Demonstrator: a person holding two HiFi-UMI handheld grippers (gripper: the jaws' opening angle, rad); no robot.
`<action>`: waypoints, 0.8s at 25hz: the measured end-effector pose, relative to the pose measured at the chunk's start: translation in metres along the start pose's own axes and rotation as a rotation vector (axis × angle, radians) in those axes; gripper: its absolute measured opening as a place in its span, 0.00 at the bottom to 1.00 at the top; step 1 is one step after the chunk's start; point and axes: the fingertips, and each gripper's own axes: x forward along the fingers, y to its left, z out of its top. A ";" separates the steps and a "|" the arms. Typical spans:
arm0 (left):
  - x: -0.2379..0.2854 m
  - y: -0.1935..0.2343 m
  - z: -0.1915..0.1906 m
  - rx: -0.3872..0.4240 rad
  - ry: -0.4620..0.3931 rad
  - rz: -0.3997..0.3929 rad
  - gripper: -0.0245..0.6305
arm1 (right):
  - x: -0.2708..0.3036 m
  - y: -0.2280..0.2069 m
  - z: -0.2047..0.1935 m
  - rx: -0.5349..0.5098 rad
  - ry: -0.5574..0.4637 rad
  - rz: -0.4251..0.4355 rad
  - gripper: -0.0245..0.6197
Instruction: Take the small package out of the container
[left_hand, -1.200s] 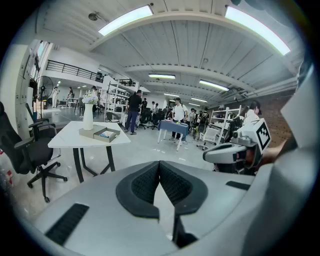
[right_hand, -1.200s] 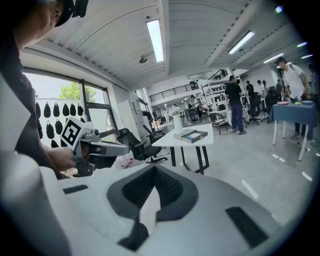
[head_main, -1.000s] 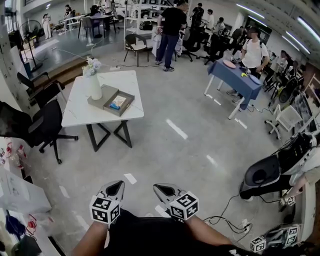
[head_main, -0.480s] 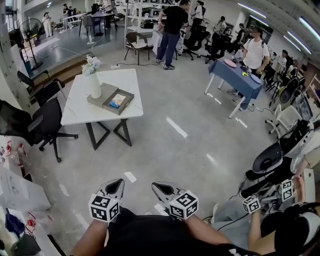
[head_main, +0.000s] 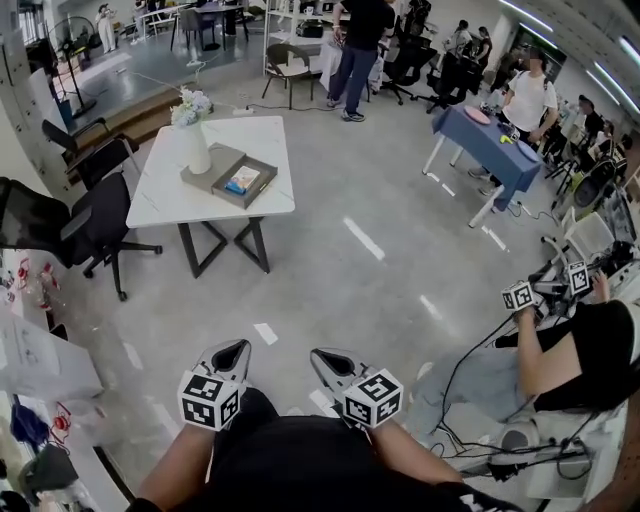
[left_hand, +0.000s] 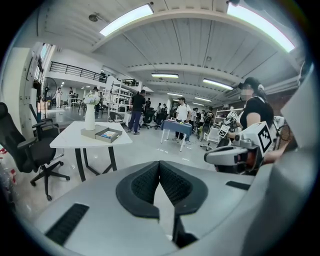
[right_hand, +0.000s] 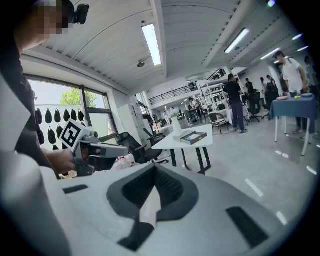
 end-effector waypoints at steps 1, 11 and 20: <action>0.001 0.000 -0.001 -0.003 0.004 0.001 0.04 | 0.001 -0.001 -0.001 0.004 0.004 0.003 0.04; 0.024 0.021 -0.008 -0.031 0.042 0.008 0.04 | 0.027 -0.017 -0.004 0.029 0.046 0.023 0.04; 0.062 0.068 0.019 -0.045 0.050 0.017 0.04 | 0.082 -0.054 0.018 0.046 0.078 0.020 0.04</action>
